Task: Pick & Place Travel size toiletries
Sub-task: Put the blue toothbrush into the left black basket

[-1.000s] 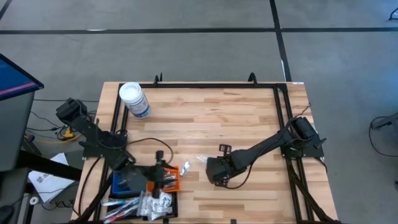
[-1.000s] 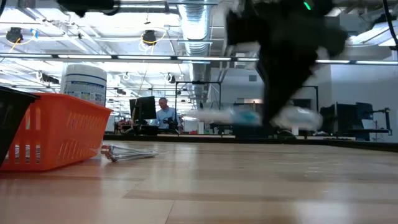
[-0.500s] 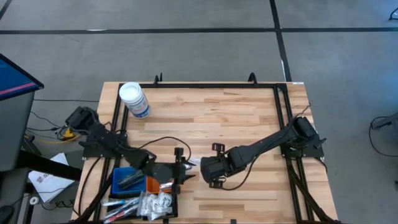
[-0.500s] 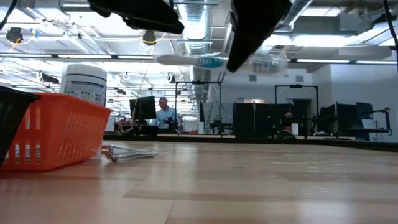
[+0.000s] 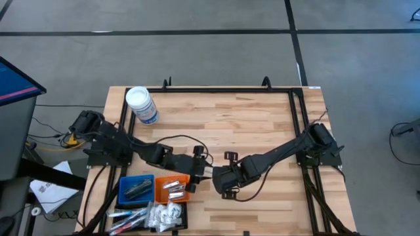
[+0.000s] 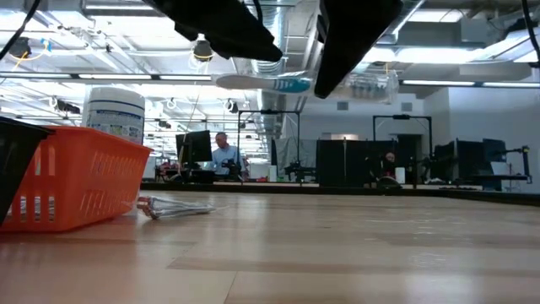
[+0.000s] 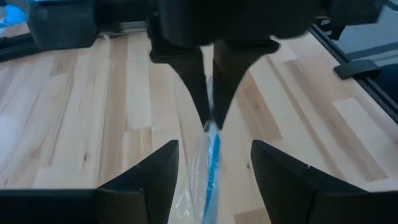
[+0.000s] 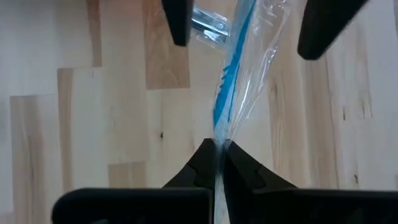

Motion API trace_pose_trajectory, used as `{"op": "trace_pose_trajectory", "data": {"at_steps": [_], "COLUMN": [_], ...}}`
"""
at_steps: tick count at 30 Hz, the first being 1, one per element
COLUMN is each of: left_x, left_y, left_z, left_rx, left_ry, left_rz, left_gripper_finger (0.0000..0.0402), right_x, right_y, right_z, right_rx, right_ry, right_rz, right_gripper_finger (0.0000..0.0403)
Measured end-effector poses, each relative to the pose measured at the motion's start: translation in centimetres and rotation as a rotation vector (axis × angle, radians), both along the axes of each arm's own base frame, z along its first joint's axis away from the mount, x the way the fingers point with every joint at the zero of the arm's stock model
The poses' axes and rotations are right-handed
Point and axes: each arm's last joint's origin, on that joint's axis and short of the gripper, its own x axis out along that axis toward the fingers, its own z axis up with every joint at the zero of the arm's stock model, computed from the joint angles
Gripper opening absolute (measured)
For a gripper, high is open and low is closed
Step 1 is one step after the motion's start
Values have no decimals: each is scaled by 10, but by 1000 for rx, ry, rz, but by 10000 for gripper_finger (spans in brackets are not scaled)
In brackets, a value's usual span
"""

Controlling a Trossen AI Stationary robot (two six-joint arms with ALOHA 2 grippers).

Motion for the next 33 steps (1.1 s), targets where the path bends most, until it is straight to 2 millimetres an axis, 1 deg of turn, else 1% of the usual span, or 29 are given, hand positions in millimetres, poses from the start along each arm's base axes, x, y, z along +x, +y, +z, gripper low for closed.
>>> {"op": "trace_pose_trajectory", "data": {"at_steps": [5, 9, 13, 16, 20, 26, 29, 31, 33], "left_x": [1, 1, 7, 15, 24, 29, 28, 29, 29], "left_y": [4, 3, 5, 10, 16, 20, 20, 20, 20], "left_z": [-1, -8, -5, -3, -7, -18, -20, -20, -20], "left_rx": [-13, -8, 8, 36, 31, 18, 4, -3, -13], "left_ry": [45, 79, 84, 93, 141, 192, 218, 212, 212], "left_rz": [-25, -44, -53, -54, -63, -74, -63, -58, -53], "left_gripper_finger": [188, 184, 184, 184, 185, 185, 173, 152, 123], "right_x": [2, 4, 7, 8, 7, 5, 5, 4, 4], "right_y": [-4, -7, -11, -13, -14, -12, -12, -13, -12], "right_z": [0, 0, 1, 1, 2, 2, 2, 2, 2], "right_rx": [-1, 4, 21, 25, 19, 5, 1, -5, -4], "right_ry": [-1, -6, -12, -15, 0, 13, 18, 26, 23], "right_rz": [-9, -16, -14, -8, 10, 40, 42, 40, 39], "right_gripper_finger": [2, 4, 3, 4, 4, 5, 5, 5, 6]}}
